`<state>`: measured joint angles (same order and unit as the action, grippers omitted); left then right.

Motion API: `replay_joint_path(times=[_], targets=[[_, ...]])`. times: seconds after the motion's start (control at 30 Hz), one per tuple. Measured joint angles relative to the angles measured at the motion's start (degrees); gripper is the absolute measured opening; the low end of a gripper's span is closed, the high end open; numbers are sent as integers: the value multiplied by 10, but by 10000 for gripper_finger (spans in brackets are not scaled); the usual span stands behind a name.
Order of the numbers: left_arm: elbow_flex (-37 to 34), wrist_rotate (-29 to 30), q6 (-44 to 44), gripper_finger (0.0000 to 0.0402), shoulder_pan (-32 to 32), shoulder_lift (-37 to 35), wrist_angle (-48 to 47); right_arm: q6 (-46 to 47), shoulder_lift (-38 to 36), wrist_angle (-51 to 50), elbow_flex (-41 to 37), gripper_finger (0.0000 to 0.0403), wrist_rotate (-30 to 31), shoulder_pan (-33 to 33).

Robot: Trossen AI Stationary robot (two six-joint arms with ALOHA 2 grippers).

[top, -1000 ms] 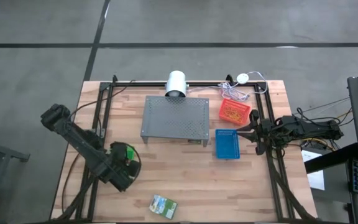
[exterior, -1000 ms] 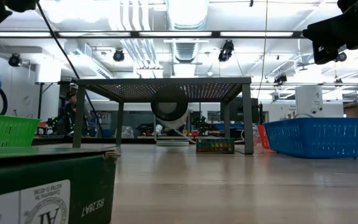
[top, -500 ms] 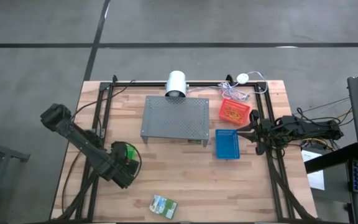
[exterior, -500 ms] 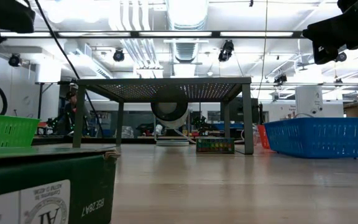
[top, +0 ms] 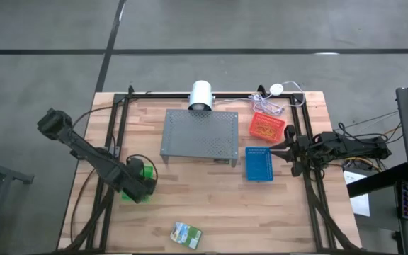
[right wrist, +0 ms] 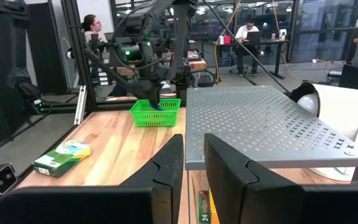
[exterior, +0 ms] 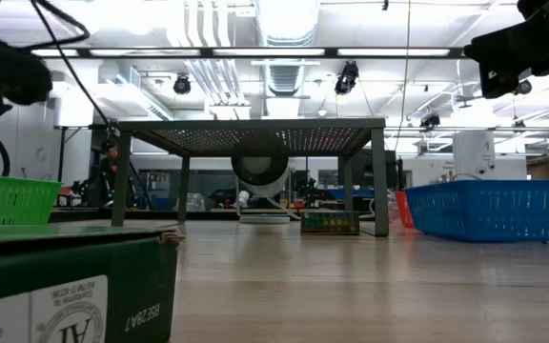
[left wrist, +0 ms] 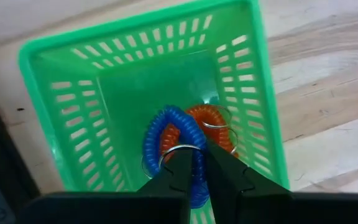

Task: Pick & Place Office Desk Supplies
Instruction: Put the blue spring keychain into the green bin

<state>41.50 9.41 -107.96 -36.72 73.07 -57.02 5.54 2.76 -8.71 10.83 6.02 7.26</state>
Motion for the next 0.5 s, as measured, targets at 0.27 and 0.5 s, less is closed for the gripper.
replay_joint_path(times=[0.27, 0.5], targets=[[-43, -1, -33, 69, 1, -55, 28, 0, 0, 0, 0, 63, 0, 0], [-44, 0, -30, 94, 1, -59, 38, 0, 0, 0, 0, 63, 0, 0]])
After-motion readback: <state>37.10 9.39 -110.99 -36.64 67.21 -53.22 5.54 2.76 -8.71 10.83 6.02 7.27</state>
